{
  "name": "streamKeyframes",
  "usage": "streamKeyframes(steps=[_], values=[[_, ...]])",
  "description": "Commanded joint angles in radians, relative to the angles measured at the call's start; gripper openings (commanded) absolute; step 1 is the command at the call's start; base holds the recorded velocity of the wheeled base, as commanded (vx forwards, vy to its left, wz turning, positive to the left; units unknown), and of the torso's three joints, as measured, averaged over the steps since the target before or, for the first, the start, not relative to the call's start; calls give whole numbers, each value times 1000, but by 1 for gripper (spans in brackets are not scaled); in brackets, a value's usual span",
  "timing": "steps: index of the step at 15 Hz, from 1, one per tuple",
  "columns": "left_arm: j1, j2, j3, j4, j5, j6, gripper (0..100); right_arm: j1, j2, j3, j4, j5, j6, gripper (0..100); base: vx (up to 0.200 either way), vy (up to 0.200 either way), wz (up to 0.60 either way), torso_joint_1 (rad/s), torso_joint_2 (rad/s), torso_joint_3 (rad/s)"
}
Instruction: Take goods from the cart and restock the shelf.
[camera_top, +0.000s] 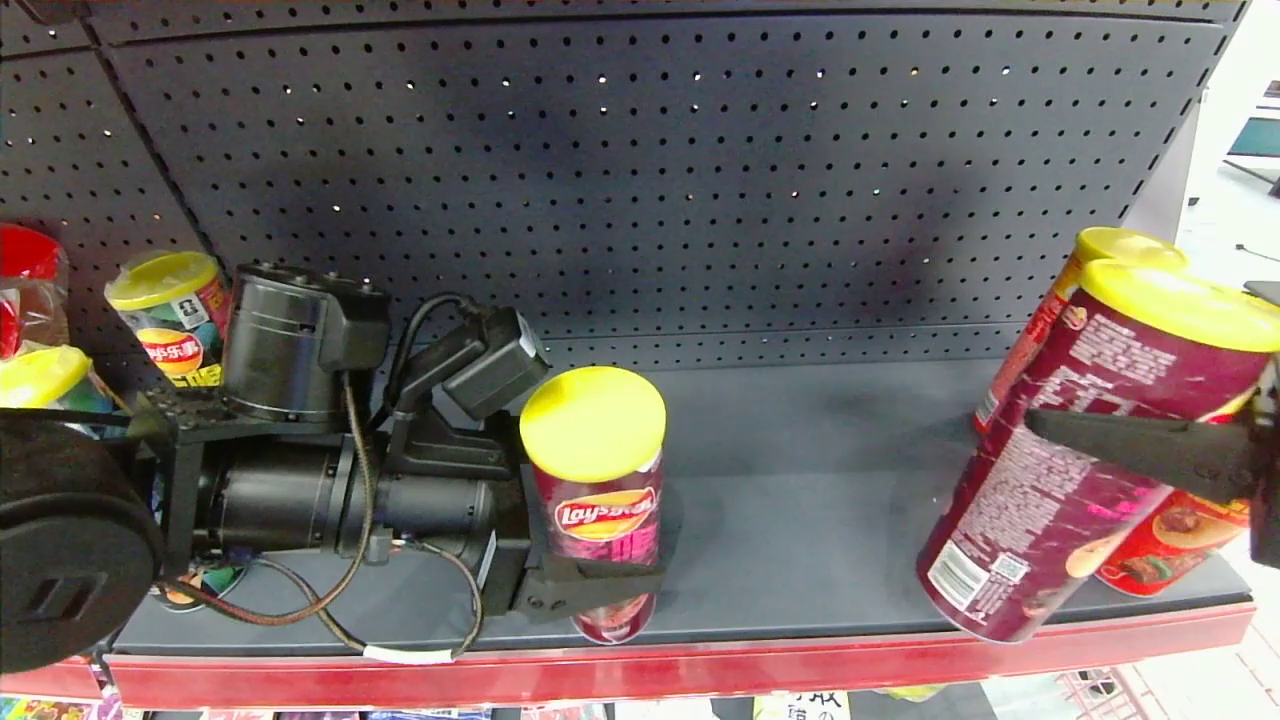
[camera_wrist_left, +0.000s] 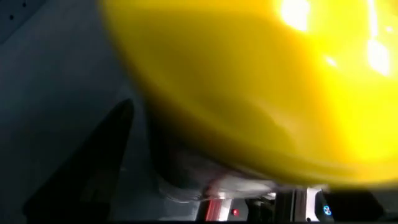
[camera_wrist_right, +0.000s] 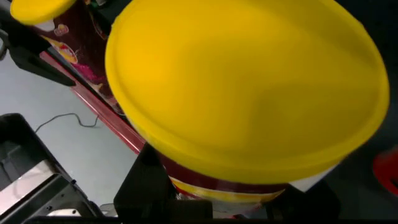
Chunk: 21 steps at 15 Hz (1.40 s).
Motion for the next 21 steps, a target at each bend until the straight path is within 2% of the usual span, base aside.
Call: streamKeyframes(steps=[1, 3, 6, 9, 11, 15, 16, 17, 18, 20, 21], values=[[5, -51, 37, -5, 0, -3, 100, 38, 173, -113, -1, 47, -2, 0, 0, 0, 0, 0, 0, 0], [14, -102, 77, -4, 1, -4, 100, 67, 275, -204, -1, 56, -3, 0, 0, 0, 0, 0, 0, 0], [66, -186, 153, -7, 3, -3, 100, 92, 451, -360, -1, 85, -5, 0, 0, 0, 0, 0, 0, 0], [71, -245, 216, -8, 3, -3, 100, 122, 560, -466, -1, 107, -11, 0, 0, 0, 0, 0, 0, 0], [72, -285, 258, -7, 7, -3, 100, 138, 637, -526, -50, 107, -9, 0, 0, 0, 0, 0, 0, 0], [135, -397, 367, -7, 26, -4, 100, 179, 744, -596, -113, 107, -11, 0, 0, 0, 0, 0, 0, 0], [183, -449, 405, -7, 26, -7, 100, 195, 775, -630, -113, 108, -14, 0, 0, 0, 0, 0, 0, 0], [220, -486, 420, -7, 29, -26, 100, 199, 795, -648, -115, 108, -22, 0, 0, 0, 0, 0, 0, 0], [246, -533, 431, -2, 46, -65, 100, 199, 810, -655, -115, 108, -29, 0, 0, 0, 0, 0, 0, 0], [250, -605, 460, -1, 103, -159, 100, 195, 835, -656, -135, 108, -36, 0, 0, 0, 0, 0, 0, 0], [250, -640, 482, 2, 110, -179, 100, 193, 848, -656, -167, 107, -34, 0, 0, 0, 0, 0, 0, 0]])
